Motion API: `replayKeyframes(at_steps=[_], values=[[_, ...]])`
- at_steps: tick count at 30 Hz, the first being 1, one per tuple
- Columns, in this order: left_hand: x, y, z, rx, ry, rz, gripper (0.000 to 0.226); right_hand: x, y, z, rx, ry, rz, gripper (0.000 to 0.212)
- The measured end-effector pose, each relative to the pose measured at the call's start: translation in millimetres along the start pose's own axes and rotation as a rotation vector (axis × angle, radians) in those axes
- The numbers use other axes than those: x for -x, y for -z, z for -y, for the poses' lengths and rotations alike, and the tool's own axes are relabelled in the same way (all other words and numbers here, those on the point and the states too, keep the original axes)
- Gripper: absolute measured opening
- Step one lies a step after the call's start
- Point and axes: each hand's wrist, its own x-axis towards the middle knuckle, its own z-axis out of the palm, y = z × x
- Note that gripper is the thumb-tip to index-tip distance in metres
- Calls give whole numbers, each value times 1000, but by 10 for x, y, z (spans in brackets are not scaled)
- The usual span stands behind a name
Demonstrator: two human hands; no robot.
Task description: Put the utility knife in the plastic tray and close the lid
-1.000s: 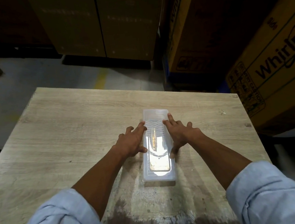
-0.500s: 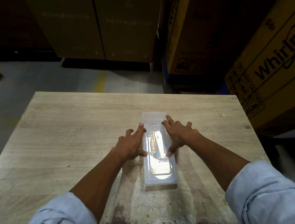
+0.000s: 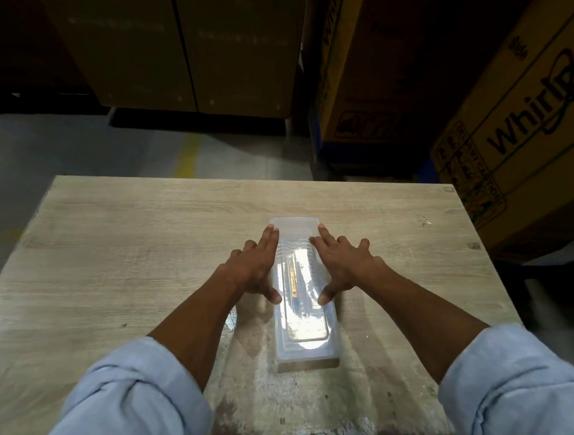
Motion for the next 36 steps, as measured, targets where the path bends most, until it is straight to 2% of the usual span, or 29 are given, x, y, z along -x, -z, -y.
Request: replayKeyframes(at_steps=[5, 11, 15, 23, 25, 27, 30, 36], values=[[23, -60, 37, 30, -10, -46, 143, 25, -15, 25, 10, -10, 4, 137], [100, -208, 109, 118, -24, -84, 123, 115, -79, 45, -7, -29, 6, 126], [266, -296, 59, 101, -18, -159, 103, 228, -126, 88, -21, -35, -45, 108], [610, -537, -257, -135, -34, -430, 54, 495, -380, 153, -74, -32, -261, 58], [685, -653, -293, -98, -29, -442, 58, 552, -428, 177, -71, -32, -305, 46], [763, -769, -321, -22, -18, -335, 71, 599, -487, 204, -89, -38, -332, 42], [852, -816, -343, -74, 23, -277, 79, 664, -619, 268, -155, -36, -371, 43], [854, -890, -412, -234, 60, -332, 76, 886, -865, 345, -225, -61, -344, 49]])
